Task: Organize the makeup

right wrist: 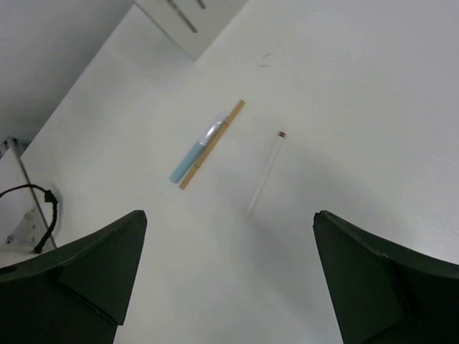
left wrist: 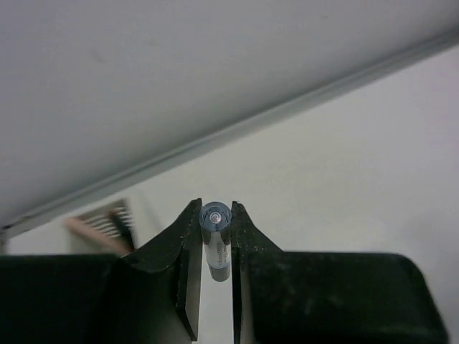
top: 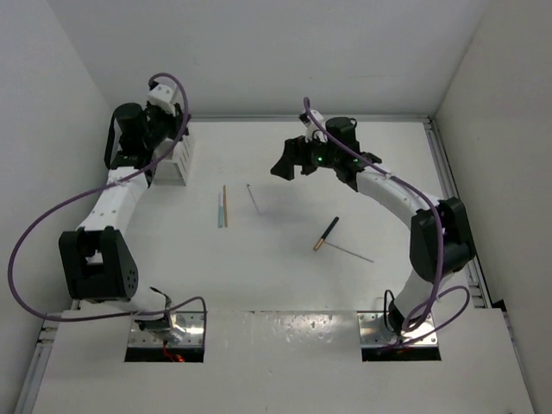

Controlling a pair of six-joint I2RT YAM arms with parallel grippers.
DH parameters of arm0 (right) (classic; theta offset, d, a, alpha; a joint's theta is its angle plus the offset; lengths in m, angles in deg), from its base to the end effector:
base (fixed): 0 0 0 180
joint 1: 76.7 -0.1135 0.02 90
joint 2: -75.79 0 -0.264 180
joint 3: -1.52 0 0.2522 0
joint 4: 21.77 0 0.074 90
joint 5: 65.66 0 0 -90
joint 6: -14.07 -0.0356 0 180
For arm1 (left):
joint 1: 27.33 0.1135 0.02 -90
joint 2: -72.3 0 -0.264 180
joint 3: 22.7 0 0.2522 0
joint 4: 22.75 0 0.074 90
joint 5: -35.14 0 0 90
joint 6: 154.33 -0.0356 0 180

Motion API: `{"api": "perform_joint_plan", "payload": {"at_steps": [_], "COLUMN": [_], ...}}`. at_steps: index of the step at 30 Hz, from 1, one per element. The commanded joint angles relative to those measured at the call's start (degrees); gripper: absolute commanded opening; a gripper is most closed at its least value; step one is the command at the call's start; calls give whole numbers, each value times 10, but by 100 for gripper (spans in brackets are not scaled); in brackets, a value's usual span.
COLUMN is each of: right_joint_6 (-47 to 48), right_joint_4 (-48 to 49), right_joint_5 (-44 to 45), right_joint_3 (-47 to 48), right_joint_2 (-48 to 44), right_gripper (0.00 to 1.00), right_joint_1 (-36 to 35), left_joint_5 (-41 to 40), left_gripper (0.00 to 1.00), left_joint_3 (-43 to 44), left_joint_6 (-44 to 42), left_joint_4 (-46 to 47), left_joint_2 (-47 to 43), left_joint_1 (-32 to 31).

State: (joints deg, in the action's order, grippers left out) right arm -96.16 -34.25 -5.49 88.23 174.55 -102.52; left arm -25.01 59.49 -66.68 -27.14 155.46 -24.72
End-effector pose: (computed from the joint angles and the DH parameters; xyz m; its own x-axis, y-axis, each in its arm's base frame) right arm 0.3544 0.1911 0.2782 -0.6222 0.0322 -0.7822 -0.6075 0.6103 0.5084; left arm 0.3456 -0.0020 0.3616 -0.0746 0.0322 -0.9967 0.4590 0.8884 -0.0056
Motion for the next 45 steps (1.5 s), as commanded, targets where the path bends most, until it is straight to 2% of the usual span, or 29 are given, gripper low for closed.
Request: {"api": "perform_joint_plan", "payload": {"at_steps": [1, 7, 15, 18, 22, 25, 27, 29, 30, 34, 37, 41, 43, 45], "right_joint_6": [-3, 20, 20, 20, 23, 34, 41, 58, 78, 150, 196, 219, 219, 217], "right_joint_4": [-11, -45, -69, -83, -121, -162, -235, -282, -349, -433, -482, -522, -513, -501], "right_joint_5": [21, 24, 12, 18, 34, 57, 68, 100, 127, 159, 162, 172, 171, 166], "right_joint_3": [-14, -25, 9, 15, 22, 17, 34, 46, 52, 15, -27, -87, -110, -125], "right_joint_2": [-27, -23, 21, 34, 42, 31, 28, 25, 17, -16, -43, -57, -57, -56], "right_gripper": [100, 100, 100, 100, 100, 100, 100, 100, 100, 100, 91, 65, 60, 60], "right_joint_1": [11, 38, 67, 69, 69, 74, 88, 96, 110, 115, 113, 109, 106, 101], "left_joint_5": [-150, -130, -129, -114, -103, -96, -91, -84, -84, -77, -77, -70, -70, -75], "left_gripper": [0, 0, 0, 0, 0, 25, 39, 45, 49, 57, 58, 58, 58, 58], "left_joint_3": [42, 142, 257, 279, 261, 232, 225, 225, 225, 236, 262, 275, 275, 245], "left_joint_6": [-73, -73, -50, -43, -37, -43, -49, -49, -42, -25, -37, -86, -123, -161], "left_joint_4": [71, 82, 99, 87, 79, 69, 58, 45, 45, 16, -37, -114, -147, -177], "left_joint_2": [62, 197, 321, 343, 354, 354, 354, 348, 343, 323, 315, 264, 240, 195], "left_joint_1": [31, 66, 91, 91, 91, 96, 96, 96, 102, 109, 115, 108, 96, 89]}}
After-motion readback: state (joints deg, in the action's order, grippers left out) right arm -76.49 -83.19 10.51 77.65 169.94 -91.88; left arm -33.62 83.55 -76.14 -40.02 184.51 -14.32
